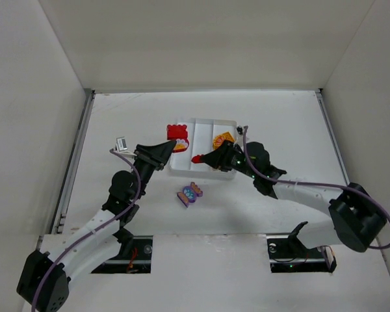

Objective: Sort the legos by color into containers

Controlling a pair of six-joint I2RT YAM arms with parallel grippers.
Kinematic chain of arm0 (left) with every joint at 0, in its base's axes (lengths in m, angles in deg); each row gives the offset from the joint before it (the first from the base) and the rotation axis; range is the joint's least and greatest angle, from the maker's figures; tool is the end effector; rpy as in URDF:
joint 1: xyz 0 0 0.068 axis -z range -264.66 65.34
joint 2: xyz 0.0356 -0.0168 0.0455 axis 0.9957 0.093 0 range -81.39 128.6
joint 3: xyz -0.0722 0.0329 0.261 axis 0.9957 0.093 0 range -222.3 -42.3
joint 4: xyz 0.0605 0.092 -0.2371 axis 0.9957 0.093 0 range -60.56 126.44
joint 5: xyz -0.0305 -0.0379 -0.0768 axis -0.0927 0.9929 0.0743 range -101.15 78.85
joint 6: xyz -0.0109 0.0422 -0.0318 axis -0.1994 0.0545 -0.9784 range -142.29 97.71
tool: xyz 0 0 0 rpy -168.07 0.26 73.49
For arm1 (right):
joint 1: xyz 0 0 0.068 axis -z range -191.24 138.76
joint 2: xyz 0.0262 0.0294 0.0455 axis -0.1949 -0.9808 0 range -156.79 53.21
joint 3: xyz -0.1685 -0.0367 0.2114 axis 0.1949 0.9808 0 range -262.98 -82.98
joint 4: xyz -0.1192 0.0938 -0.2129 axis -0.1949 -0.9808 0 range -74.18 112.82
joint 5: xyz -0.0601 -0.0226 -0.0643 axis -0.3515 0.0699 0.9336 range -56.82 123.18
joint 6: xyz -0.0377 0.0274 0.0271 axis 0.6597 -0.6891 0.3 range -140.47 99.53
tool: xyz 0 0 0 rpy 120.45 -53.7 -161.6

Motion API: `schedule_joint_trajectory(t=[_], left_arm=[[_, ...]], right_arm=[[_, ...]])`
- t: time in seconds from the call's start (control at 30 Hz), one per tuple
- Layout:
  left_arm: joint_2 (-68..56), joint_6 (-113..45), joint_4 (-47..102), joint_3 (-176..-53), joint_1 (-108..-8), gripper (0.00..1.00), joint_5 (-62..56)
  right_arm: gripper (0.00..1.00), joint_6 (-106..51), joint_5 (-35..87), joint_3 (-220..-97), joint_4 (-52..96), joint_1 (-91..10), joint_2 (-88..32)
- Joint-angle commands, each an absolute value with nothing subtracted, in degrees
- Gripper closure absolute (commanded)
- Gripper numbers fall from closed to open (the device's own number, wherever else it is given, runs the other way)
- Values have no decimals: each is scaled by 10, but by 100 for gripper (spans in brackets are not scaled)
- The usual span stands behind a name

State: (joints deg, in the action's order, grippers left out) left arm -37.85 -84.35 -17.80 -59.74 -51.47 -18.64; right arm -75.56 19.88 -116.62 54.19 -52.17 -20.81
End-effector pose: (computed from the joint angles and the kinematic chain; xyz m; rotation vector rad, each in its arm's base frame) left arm 0.1507 -0.0931 0.2808 -0.4502 1.2448 -1.3620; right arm 0.2062 0.1897 0.2374 0.0473 1.9503 1.3838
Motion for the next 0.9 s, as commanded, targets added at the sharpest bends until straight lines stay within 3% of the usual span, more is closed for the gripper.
schedule_joint_trajectory(t=[0.0,0.2,0.5,0.67,0.87], left_arm=[[-396,-832,-157,-580,-524,85,-101],[-400,-843,-149,-551,-529,84,-26],[-404,-853,-169,-515,-528,83,36],[-396,-861,-210,-495,-521,83,67],[-405,-863,-221,-488,-520,83,87]], right_arm=[[65,-660,297,-1261,451,-516,-269],[65,-613,392,-1364,380,-507,-386],[62,-591,447,-1437,310,-505,-460],[38,-593,436,-1449,315,-497,-476],[26,-588,392,-1441,315,-476,-422]])
